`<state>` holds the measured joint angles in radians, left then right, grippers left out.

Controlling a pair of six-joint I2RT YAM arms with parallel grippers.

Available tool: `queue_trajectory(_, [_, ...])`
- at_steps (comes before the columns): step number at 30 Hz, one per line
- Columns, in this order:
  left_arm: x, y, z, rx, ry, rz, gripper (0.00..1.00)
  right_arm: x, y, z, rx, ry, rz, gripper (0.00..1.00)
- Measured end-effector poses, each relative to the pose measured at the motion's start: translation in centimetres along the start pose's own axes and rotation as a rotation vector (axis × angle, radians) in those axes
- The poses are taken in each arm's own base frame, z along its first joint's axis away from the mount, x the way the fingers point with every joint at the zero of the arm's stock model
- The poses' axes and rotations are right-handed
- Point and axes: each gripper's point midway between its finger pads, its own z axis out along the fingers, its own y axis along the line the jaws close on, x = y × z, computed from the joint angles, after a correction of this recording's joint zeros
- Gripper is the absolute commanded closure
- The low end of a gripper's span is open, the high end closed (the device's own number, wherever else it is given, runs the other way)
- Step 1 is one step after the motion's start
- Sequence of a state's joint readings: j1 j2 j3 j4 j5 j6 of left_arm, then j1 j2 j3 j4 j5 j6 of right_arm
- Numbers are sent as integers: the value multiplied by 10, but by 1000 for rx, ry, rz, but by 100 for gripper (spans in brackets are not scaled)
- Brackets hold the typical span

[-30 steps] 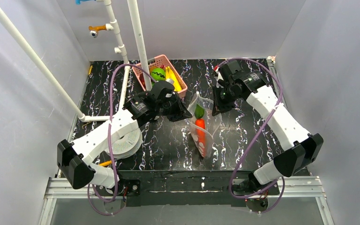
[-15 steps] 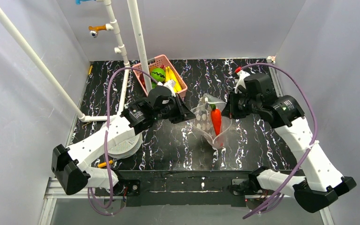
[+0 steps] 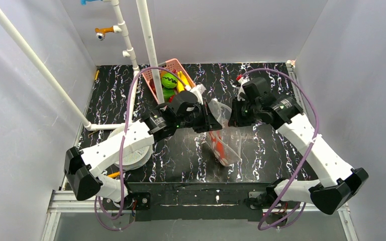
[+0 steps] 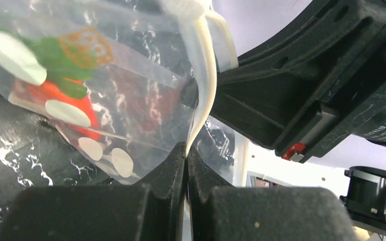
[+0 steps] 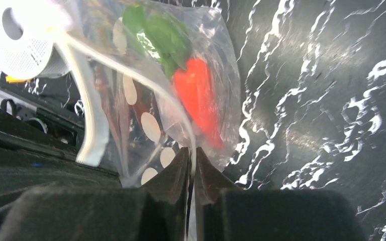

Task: Place the food in the zip-top bag and seal the zipper
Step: Adjust the zipper food storage bag at the center of the board.

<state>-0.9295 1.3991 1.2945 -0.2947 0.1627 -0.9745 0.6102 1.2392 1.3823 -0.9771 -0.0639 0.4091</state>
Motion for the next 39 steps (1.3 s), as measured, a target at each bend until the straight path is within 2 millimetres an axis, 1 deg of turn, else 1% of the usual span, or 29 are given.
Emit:
queue_trajectory(2, [-9, -7, -5, 12, -36, 12, 100, -13, 1, -10, 12, -54, -4, 63])
queue_trajectory(4, [-14, -9, -10, 15, -60, 14, 100, -17, -1, -16, 28, -86, -8, 57])
queue_trajectory(6, [-16, -10, -11, 15, -71, 7, 100, -14, -4, -20, 50, -93, -17, 54])
queue_trajectory(8, [-16, -8, -10, 13, -71, 1, 100, -12, -4, -22, 64, -95, -29, 54])
queue_trajectory(10, [-13, -5, -9, 3, -64, -11, 100, -2, -4, -20, 96, -83, -56, 54])
queue_trajectory(15, [-14, -4, -9, -1, -66, -15, 100, 14, -6, -17, 173, -64, -63, 64])
queue_trajectory(17, [-14, -4, -9, -1, -68, -16, 100, 18, -4, -18, 201, -70, -64, 74])
queue_trajectory(20, [-15, -3, -8, -9, -76, -15, 100, 23, -4, -20, 235, -74, -72, 95])
queue_trajectory(21, [-16, -2, -8, -13, -79, -13, 100, 24, -5, -21, 243, -80, -72, 99])
queue_trajectory(25, [-15, 4, -9, -40, -80, -4, 100, 16, -12, -29, 283, -138, -56, 99])
queue_trajectory(28, [-15, 7, -9, -55, -83, -2, 100, 10, -19, -41, 312, -179, -57, 99])
queue_trajectory(31, [-12, -1, -11, -43, -78, -1, 100, 1, -16, -52, 304, -209, -63, 99])
queue_trajectory(33, [-12, -7, -11, -28, -82, -5, 100, -2, -13, -54, 294, -220, -68, 99])
queue_trajectory(35, [-12, -7, -9, -25, -83, -16, 100, 0, -15, -50, 300, -215, -70, 99])
queue_trajectory(37, [-14, 2, -1, -48, -75, -45, 100, 7, -22, -35, 325, -184, -72, 99])
queue_trajectory(39, [-14, 18, 11, -86, -51, -72, 100, 19, -31, -18, 367, -120, -82, 99])
